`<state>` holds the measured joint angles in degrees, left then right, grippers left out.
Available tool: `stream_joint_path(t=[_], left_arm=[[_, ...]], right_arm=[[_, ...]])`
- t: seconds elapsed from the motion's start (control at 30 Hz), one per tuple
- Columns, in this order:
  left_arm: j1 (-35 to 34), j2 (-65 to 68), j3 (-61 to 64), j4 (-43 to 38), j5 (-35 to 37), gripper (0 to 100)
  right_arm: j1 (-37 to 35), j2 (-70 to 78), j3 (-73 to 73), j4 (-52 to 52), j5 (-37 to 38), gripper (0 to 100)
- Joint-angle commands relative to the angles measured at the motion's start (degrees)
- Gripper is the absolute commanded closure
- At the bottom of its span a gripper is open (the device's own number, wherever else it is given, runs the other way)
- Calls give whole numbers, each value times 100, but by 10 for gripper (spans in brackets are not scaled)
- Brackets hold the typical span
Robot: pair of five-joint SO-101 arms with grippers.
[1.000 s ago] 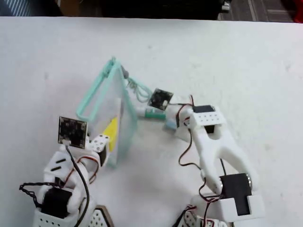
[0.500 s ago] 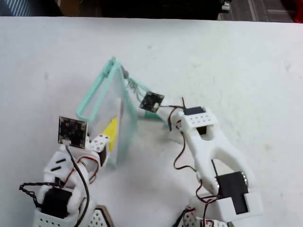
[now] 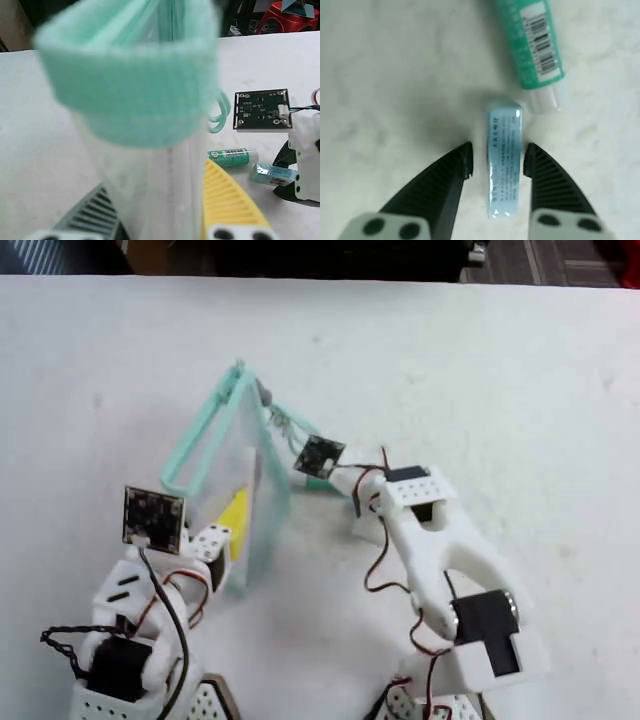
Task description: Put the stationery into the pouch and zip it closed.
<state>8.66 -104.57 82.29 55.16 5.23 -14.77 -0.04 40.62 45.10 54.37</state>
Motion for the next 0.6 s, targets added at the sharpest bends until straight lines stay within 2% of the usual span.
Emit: stream_joint_path(t=[0.0,0.13,0.57], left_arm=[[-40,-40,-70,-158,-35,827],[-31,-40,-70,-158,-35,827],[-31,-40,-70,-158,-35,824]], right_arm=[[13,57,-325,92,-53,861],[-13,66,-334,92,-62,925],[4,57,-334,84,-237,977]])
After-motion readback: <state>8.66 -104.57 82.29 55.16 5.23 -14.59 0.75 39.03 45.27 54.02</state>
